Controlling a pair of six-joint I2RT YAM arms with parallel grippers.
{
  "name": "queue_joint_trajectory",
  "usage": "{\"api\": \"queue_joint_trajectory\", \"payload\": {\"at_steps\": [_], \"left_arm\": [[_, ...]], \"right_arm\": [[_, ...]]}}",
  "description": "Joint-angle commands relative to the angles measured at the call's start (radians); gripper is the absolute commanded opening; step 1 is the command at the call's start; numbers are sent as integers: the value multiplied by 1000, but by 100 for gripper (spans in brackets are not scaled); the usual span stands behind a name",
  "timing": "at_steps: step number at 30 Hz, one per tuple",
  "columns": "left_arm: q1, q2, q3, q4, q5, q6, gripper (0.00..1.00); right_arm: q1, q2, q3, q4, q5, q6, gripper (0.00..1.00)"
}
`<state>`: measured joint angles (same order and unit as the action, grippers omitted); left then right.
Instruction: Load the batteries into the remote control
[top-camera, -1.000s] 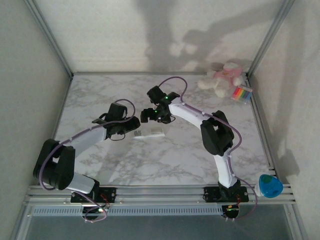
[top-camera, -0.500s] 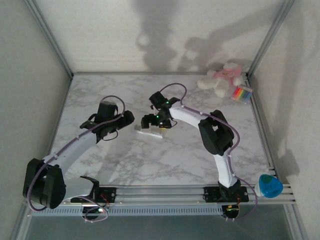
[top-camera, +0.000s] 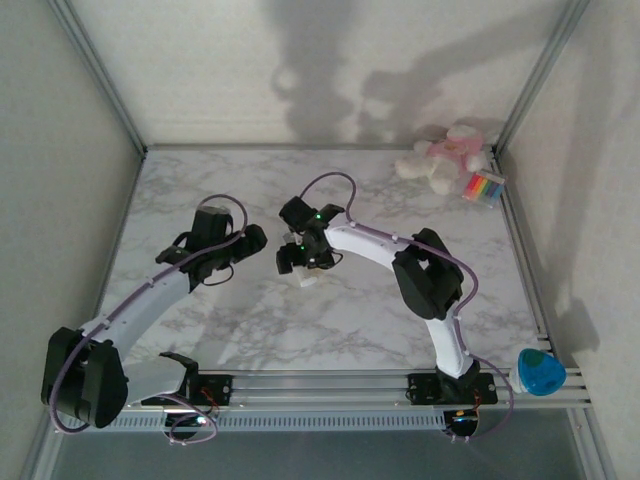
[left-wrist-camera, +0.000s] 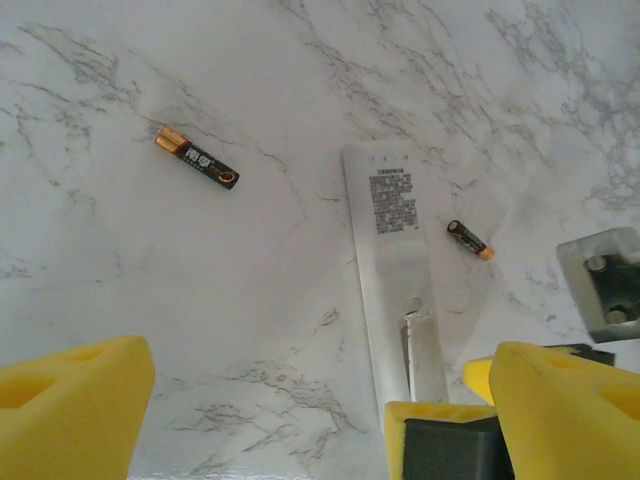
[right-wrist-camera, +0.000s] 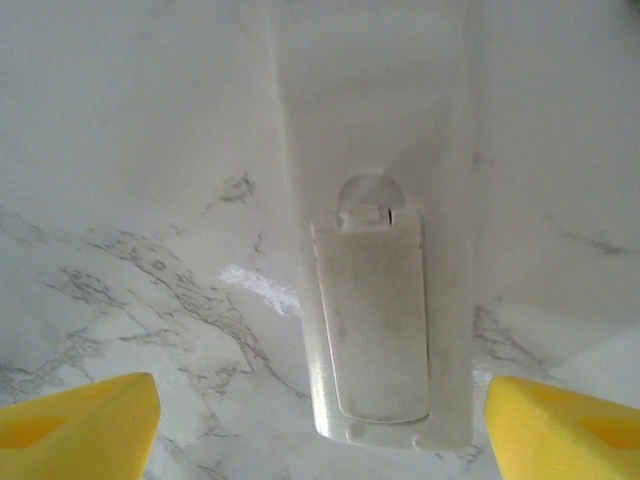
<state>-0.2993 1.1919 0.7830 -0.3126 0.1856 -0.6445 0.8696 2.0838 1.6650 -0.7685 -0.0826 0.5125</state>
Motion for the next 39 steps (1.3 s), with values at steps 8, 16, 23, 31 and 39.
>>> {"api": "queue_joint_trajectory", "payload": {"at_steps": [8,16,23,31,39], "left_arm": [[8,-56,-15,-40,-30,-18,97],[8,-76,-14,-56,-46,-23,99],[9,-89,-22,-59,-55,-24,100],[11,-83,-22,-57,-52,-22,100],[12,-81,-29,-50,-43,-23,100]], "right_arm": [[17,117,187,-123,153,-114,70],[17,163,229,-129,159,-134,61],[19,182,237,-131,154,-141,53],[18,182,228,-126,149,-139,43],[18,190,225,-123,146,-135,41]]}}
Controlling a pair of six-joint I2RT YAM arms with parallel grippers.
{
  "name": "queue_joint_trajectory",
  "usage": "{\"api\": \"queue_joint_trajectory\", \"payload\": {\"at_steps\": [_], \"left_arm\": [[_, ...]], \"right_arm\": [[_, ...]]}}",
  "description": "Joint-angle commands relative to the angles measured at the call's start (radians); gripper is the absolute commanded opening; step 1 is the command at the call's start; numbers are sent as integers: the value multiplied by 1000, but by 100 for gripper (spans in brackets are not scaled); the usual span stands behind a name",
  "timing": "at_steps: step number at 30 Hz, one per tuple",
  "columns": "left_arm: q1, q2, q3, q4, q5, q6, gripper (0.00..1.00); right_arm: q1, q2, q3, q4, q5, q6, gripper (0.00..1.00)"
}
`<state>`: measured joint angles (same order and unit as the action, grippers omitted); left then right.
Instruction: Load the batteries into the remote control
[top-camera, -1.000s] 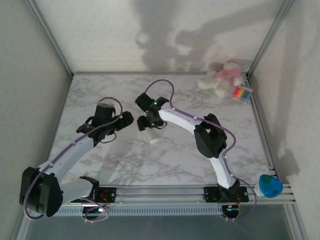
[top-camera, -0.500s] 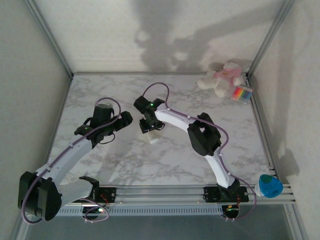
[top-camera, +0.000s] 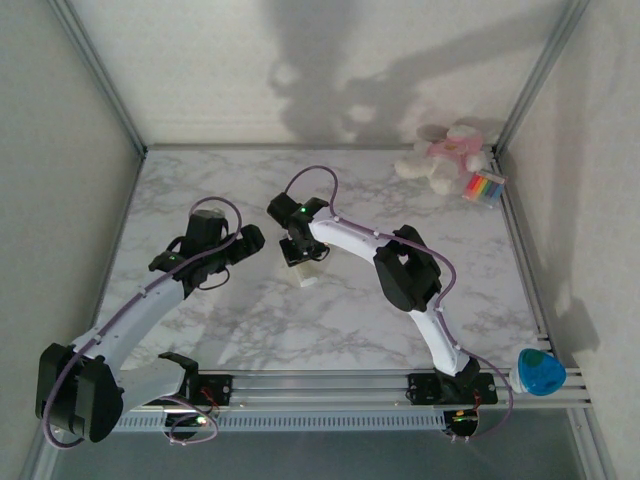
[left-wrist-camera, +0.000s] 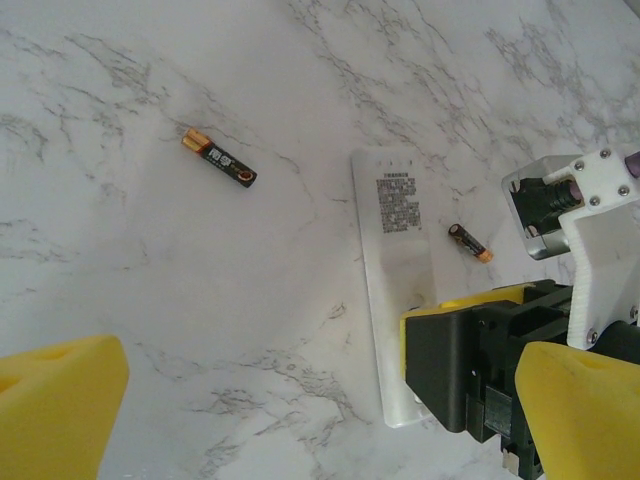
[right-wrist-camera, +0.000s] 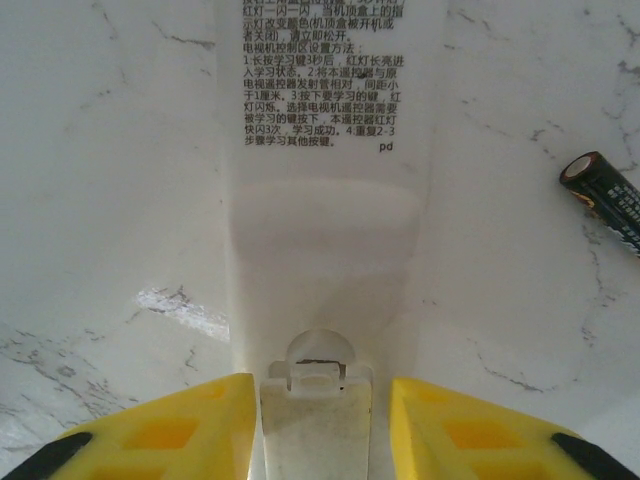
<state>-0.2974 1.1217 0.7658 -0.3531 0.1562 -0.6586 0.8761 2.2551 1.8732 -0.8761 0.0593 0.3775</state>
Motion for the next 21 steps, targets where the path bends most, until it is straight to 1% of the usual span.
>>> {"api": "queue_joint_trajectory", "payload": {"at_steps": [1,4,7,12,16,21], "left_arm": [[10,-11,-13,-10,-14,-7,100],[10,-11,-14,-8,-13,-6,100],[10,-11,-14,-6,-8,-6,100],[12,-9,-12,-4,-6,-4,100],[11,-4,-11,2,-4,-2,99],[12,14,-8,18,-4,-4,100]], "right_arm": [[12,20,15,-15,5,2,41],[14,20,14,-14,6,7,39],[15,13,7,-14,12,10,28],[15,-17,0,-22,26,21,29],[14,-87,-22,-23,54,44,29],[-8,-192,-126,7,106,81,29]]}}
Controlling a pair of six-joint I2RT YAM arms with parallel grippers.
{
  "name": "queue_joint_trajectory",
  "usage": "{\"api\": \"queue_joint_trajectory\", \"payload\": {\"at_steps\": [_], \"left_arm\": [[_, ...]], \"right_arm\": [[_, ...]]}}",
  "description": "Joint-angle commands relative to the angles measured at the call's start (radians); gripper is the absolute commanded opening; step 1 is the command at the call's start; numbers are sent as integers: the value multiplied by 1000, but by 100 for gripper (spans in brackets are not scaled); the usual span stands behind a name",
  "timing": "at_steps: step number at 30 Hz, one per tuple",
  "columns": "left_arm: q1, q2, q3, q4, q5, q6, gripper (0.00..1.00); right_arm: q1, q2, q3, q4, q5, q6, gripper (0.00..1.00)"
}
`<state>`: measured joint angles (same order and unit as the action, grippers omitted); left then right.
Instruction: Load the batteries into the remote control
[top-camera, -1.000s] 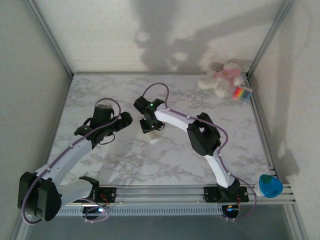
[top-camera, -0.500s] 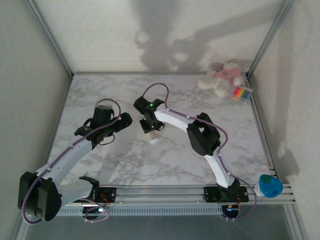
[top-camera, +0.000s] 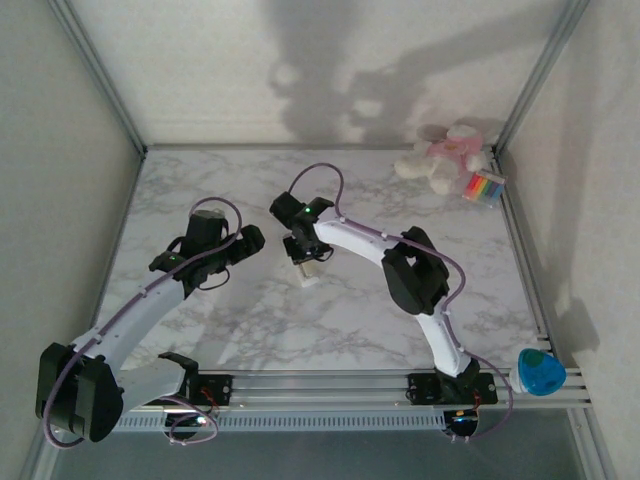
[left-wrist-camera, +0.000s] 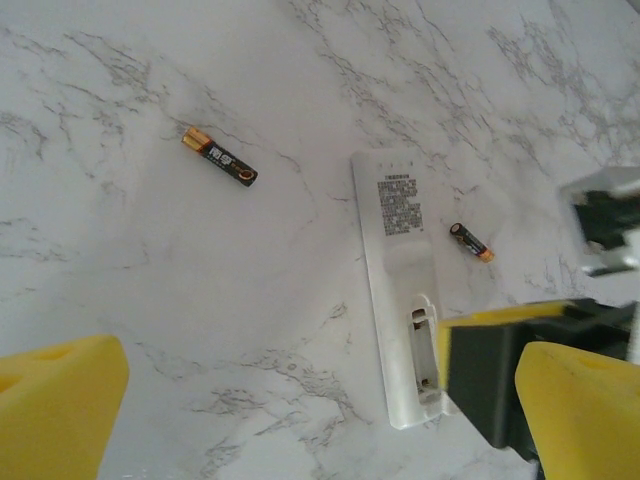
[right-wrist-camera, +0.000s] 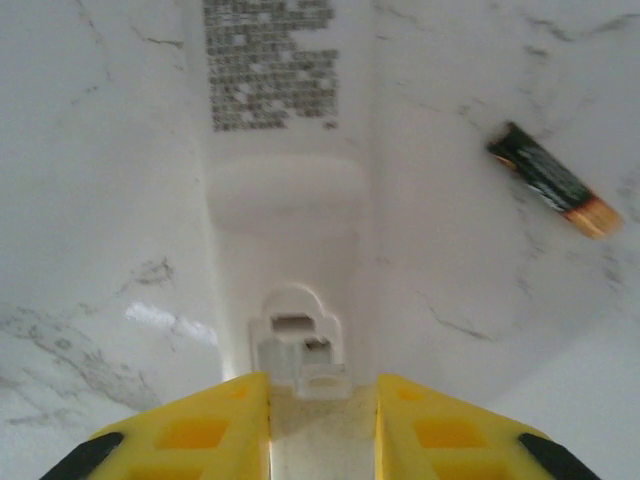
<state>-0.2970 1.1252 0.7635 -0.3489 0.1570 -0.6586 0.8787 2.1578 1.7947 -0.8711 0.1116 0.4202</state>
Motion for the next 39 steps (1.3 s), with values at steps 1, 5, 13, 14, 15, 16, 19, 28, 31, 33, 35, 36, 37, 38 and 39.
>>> {"api": "queue_joint_trajectory", "payload": {"at_steps": [1,5,13,14,15,16,19,28,31,33,35,36,37,38,39], "left_arm": [[12,17,-4,17,-3,-4,99],[13,37,0,22,0,-1,100],[14,70,13,21,7,10,100],[13,74,16,21,7,13,100],[14,76,19,19,9,14,99],[13,79,21,16,7,16,100],[14,85,29,5,6,23,100],[13,134,39,-22,-25,22,100],[14,156,46,-22,-43,-6,100],[14,177,54,-21,-55,-35,100],[14,201,61,-12,-68,-66,99],[14,215,66,-10,-78,-87,100],[13,227,69,-3,-84,-108,99],[13,237,73,3,-90,-127,99],[14,248,80,4,-101,-147,97]], "right_arm": [[-19,-118,-82,14,60,46,29],[-62,-191,-224,56,64,84,29],[-127,-221,-429,127,87,124,30],[-127,-214,-442,135,88,126,30],[-141,-206,-448,141,88,128,30],[-156,-199,-455,145,90,130,30],[-161,-181,-463,156,93,133,31],[-161,-160,-445,159,91,121,41],[-161,-208,-455,166,84,121,45],[-162,-246,-461,173,79,107,50],[-161,-279,-465,175,77,94,53],[-161,-294,-466,176,70,85,54],[-161,-310,-469,180,61,76,55],[-161,-324,-470,181,54,69,57],[-161,-340,-469,182,50,63,58]]}}
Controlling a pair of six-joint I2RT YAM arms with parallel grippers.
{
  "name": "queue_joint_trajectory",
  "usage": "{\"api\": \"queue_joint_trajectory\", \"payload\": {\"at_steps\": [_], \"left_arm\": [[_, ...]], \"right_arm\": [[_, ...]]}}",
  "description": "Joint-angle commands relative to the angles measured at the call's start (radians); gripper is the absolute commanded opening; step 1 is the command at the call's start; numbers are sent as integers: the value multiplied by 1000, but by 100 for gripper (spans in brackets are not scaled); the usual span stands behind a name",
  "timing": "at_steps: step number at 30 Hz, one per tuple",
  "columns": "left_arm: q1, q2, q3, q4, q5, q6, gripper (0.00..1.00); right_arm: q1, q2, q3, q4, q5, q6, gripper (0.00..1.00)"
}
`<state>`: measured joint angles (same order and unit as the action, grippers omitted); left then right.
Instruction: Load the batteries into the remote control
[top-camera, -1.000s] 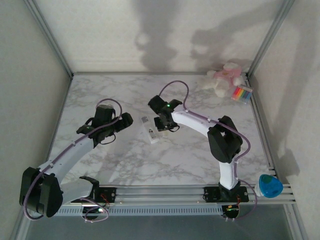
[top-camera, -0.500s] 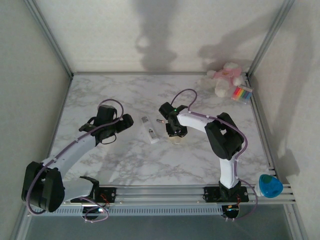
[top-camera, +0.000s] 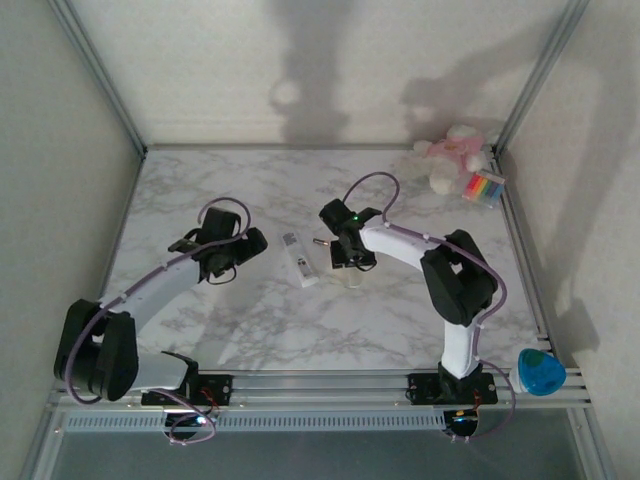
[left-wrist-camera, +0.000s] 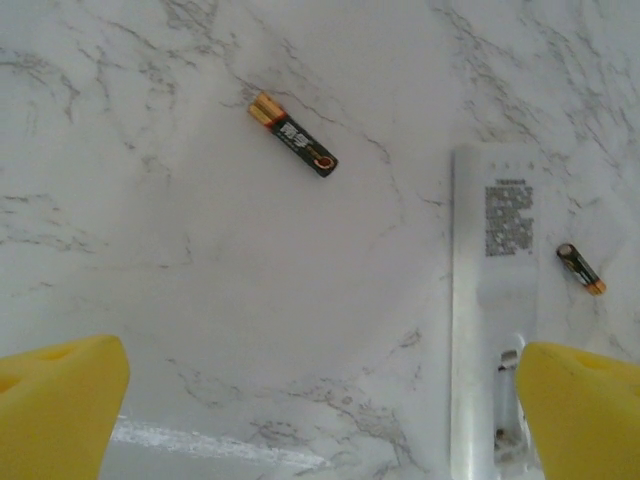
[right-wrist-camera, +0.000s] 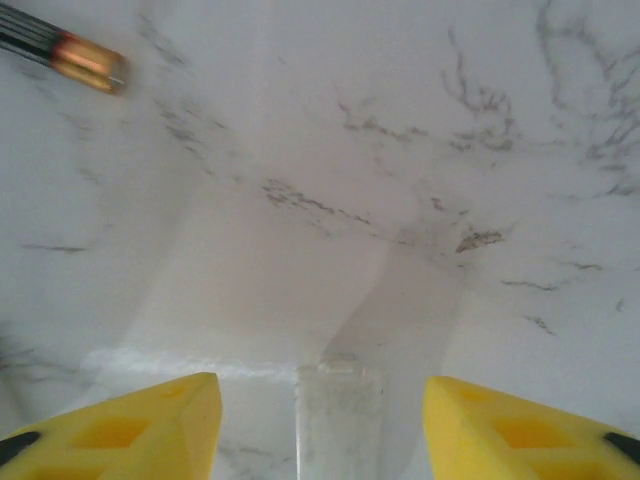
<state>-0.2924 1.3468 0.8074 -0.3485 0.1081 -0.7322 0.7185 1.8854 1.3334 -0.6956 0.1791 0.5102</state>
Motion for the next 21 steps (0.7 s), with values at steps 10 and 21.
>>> {"api": "queue_joint_trajectory", "payload": {"at_steps": [10,21], "left_arm": [[7,149,94,20,-165,-206,69],[7,350,238,-8,-175,-282,45]], "right_arm": [[-4,-217,-65,77,-49,-80,90],[-20,-293,-103,117,-42,-86,99]]}}
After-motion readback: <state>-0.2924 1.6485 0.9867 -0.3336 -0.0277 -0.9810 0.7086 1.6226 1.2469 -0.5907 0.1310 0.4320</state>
